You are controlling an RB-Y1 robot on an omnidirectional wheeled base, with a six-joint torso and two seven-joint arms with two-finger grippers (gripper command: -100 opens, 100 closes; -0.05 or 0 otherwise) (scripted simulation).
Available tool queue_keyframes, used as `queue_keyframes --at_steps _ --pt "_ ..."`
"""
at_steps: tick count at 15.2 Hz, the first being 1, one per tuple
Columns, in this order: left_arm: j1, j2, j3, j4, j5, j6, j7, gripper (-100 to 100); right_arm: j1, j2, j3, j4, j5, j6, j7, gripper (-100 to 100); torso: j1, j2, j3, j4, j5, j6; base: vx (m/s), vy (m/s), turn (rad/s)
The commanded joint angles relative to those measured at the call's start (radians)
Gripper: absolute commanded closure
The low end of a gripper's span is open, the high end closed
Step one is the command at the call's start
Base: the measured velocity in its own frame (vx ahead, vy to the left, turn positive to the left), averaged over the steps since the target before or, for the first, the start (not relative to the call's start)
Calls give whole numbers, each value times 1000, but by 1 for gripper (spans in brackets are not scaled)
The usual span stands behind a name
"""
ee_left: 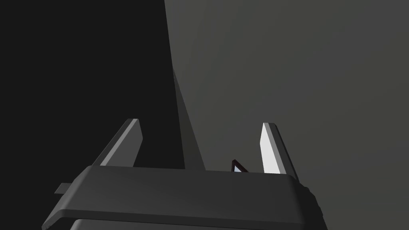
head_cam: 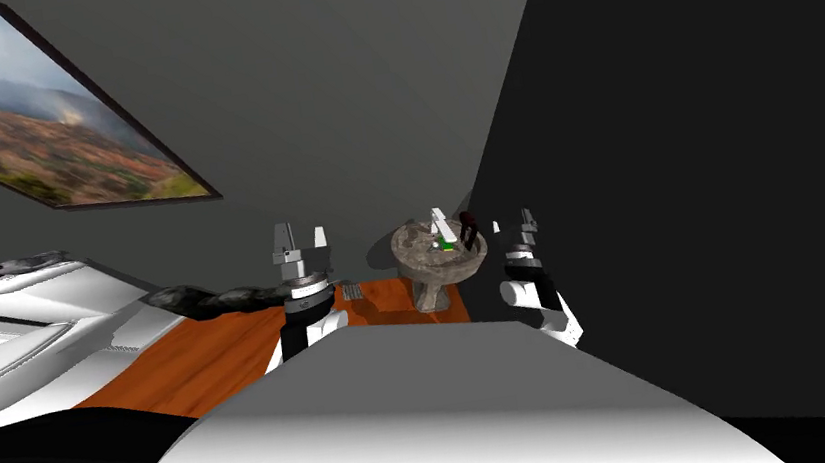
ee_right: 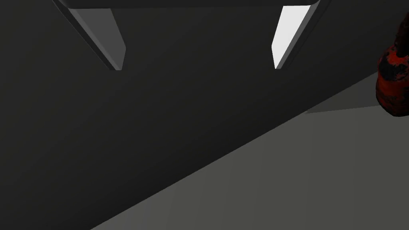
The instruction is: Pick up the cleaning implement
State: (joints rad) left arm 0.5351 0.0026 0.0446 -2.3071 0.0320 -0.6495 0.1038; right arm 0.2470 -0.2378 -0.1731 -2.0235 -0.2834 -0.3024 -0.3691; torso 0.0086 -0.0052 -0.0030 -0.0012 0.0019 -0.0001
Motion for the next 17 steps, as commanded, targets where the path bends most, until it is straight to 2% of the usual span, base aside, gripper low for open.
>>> queue_keyframes --at_steps 1,3,4,5,6,7,8,10,11,12,13,15,16,17 --pt "0 0 0 0 0 0 0 0 -25 -10 -33 50 -29 32 -50 -100 0 0 0 0 0 0 68 131 -66" --pt "0 0 0 0 0 0 0 0 -25 -10 -33 50 -29 32 -67 -100 1 0 0 0 0 0 47 104 -39" --pt "0 0 0 0 0 0 0 0 -50 -13 -57 90 -50 58 -103 -100 -1 1 0 0 0 0 27 79 -39" --pt "0 0 0 0 0 0 0 0 -50 -13 -57 90 -50 58 -110 -100 -2 1 1 0 0 0 27 85 -47" --pt "0 0 0 0 0 0 0 0 -75 -15 -82 124 -70 84 -137 -100 -3 2 1 0 -1 0 46 116 -65" --pt "0 0 0 0 0 0 0 0 -75 -15 -82 131 -70 84 -155 -100 -1 1 1 0 0 0 55 126 -66" --pt "0 0 0 0 0 0 0 0 -101 -15 -107 167 -92 110 -179 -100 -1 1 0 0 0 0 68 129 -74" --pt "0 0 0 0 0 0 0 0 -101 -15 -107 172 -92 110 -200 -100 0 0 0 0 0 0 45 103 -36" --pt "0 0 0 0 0 0 0 0 -127 -14 -133 214 -113 137 -236 -100 -1 1 0 0 0 0 36 98 -39" --pt "0 0 0 0 0 0 0 0 -127 -14 -133 214 -113 137 -245 -100 -1 1 0 0 0 0 37 104 -53" --pt "0 0 0 0 0 0 0 0 -153 -12 -158 251 -135 164 -273 -100 -1 1 1 0 0 0 28 120 -68" --pt "0 0 0 0 0 0 0 0 -153 -12 -158 256 -135 164 -291 -100 0 1 1 0 0 0 31 103 -47" --pt "0 0 0 0 0 0 0 0 -180 -9 -184 297 -157 191 -324 -100 -2 2 1 0 0 0 37 94 -39" --pt "0 0 0 0 0 0 0 0 -180 -9 -184 299 -157 191 -337 -100 -2 1 1 0 -1 0 47 109 -54"
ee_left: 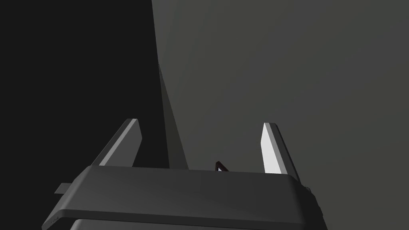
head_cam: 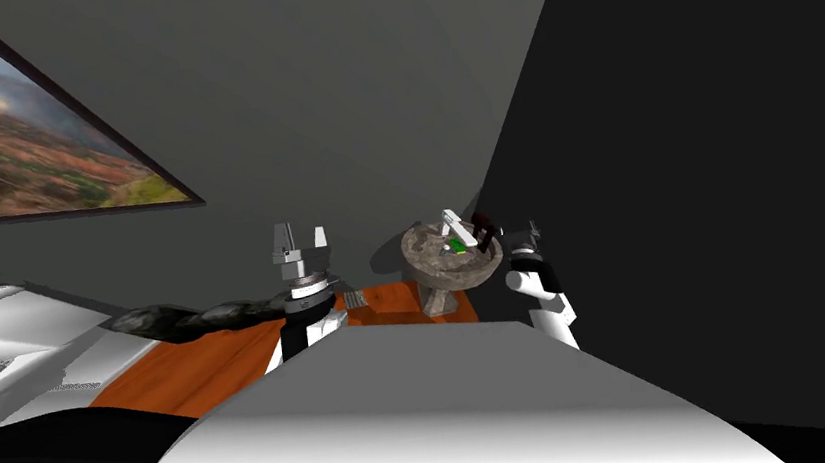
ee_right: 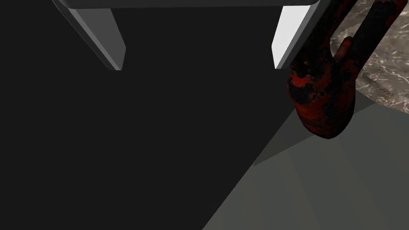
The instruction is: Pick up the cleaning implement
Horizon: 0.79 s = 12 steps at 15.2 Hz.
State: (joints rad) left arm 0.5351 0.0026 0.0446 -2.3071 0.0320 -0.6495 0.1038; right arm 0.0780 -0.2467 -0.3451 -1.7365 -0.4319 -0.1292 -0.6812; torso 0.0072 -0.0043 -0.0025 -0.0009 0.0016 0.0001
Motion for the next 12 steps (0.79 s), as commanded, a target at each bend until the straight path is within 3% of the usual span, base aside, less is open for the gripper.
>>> queue_keyframes --at_steps 1,3,4,5,8,10,11,12 --pt "0 0 0 0 0 0 0 0 -37 4 -37 50 -30 45 -50 -100 0 0 0 0 0 0 64 115 -84" --pt "0 0 0 0 0 0 0 0 -37 4 -37 54 -30 45 -71 -100 1 -1 -1 0 0 0 40 100 -40" --pt "0 0 0 0 0 0 0 0 -63 8 -63 96 -52 72 -106 -100 0 0 0 0 0 0 16 103 -37" --pt "0 0 0 0 0 0 0 0 -63 8 -63 97 -52 72 -117 -100 0 1 0 0 0 0 25 102 -58" --pt "0 0 0 0 0 0 0 0 -115 20 -114 169 -95 125 -186 -100 1 0 0 0 0 0 43 128 -70" --pt "0 0 0 0 0 0 0 0 -115 20 -114 181 -95 125 -207 -100 2 0 0 0 0 0 33 112 -37" --pt "0 0 0 0 0 0 0 0 -141 27 -138 217 -116 151 -240 -100 1 0 0 0 0 0 42 108 -42" --pt "0 0 0 0 0 0 0 0 -141 27 -138 222 -116 151 -251 -100 0 0 0 0 0 0 45 104 -55"
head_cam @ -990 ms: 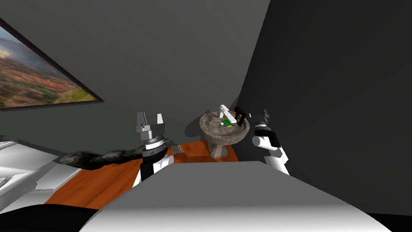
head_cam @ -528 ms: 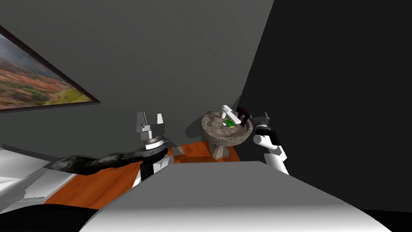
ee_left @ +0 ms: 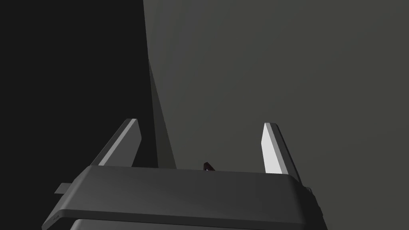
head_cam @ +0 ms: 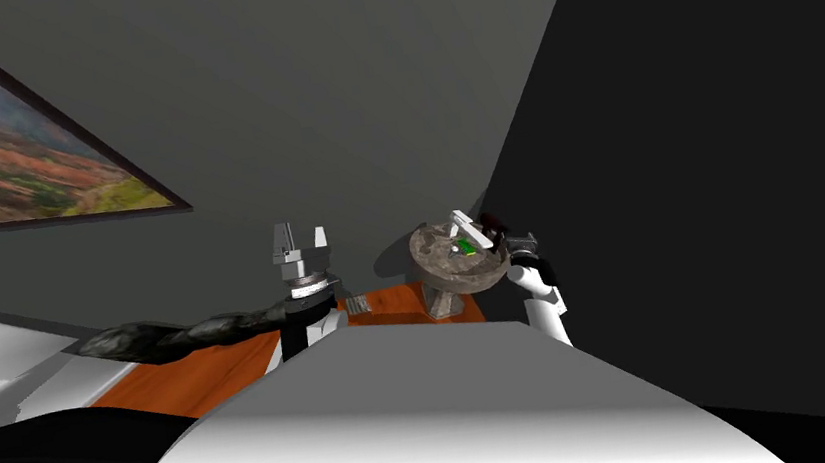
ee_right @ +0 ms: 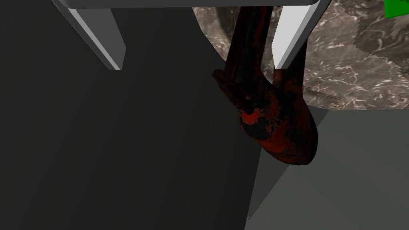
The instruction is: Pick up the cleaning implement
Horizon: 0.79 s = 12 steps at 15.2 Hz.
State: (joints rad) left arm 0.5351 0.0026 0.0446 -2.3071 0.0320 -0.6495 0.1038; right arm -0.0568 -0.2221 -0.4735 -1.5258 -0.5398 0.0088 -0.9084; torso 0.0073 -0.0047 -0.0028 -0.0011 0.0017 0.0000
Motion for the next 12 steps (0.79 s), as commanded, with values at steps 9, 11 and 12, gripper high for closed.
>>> queue_keyframes --at_steps 9,11,12 --pt "0 0 0 0 0 0 0 0 -123 44 -124 196 -104 133 -215 -100 1 0 0 0 0 0 42 122 -58" --pt "0 0 0 0 0 0 0 0 -144 53 -144 236 -121 154 -254 -100 1 0 0 0 0 0 33 115 -54" --pt "0 0 0 0 0 0 0 0 -144 53 -144 236 -121 154 -264 -100 1 0 0 0 0 0 27 100 -48"
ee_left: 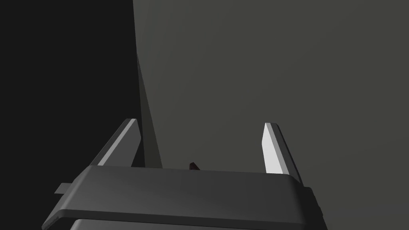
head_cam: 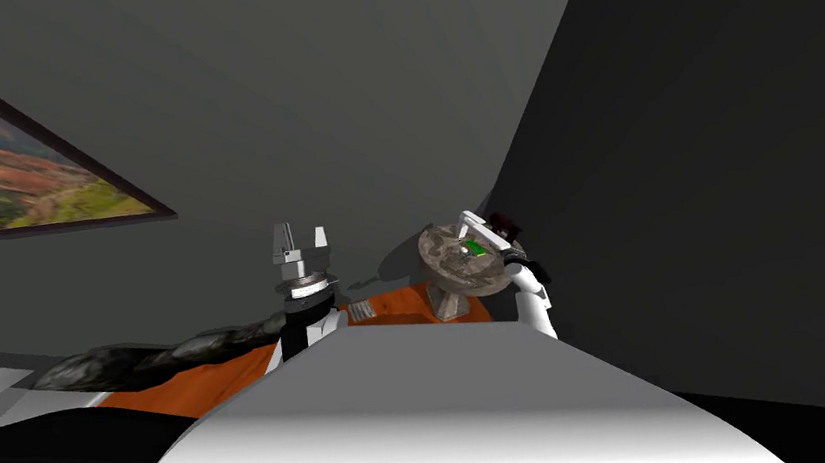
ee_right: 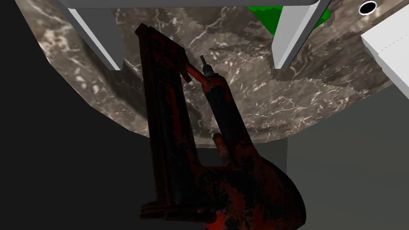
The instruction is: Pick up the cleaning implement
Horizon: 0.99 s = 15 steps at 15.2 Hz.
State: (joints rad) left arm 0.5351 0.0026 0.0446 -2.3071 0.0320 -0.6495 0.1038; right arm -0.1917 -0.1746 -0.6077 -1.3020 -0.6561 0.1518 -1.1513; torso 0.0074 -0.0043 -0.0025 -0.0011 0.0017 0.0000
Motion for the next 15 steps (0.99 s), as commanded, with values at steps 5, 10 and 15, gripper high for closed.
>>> queue_keyframes --at_steps 5,10,15 --pt "0 0 0 0 0 0 0 0 -63 33 -62 101 -50 67 -116 -100 -1 0 0 0 0 0 26 102 -45" --pt "0 0 0 0 0 0 0 0 -115 67 -112 186 -92 120 -205 -100 0 0 0 0 0 0 27 107 -52" --pt "0 0 0 0 0 0 0 0 -116 96 -116 202 -112 104 -216 -100 -3 1 1 0 -1 0 27 50 -10"
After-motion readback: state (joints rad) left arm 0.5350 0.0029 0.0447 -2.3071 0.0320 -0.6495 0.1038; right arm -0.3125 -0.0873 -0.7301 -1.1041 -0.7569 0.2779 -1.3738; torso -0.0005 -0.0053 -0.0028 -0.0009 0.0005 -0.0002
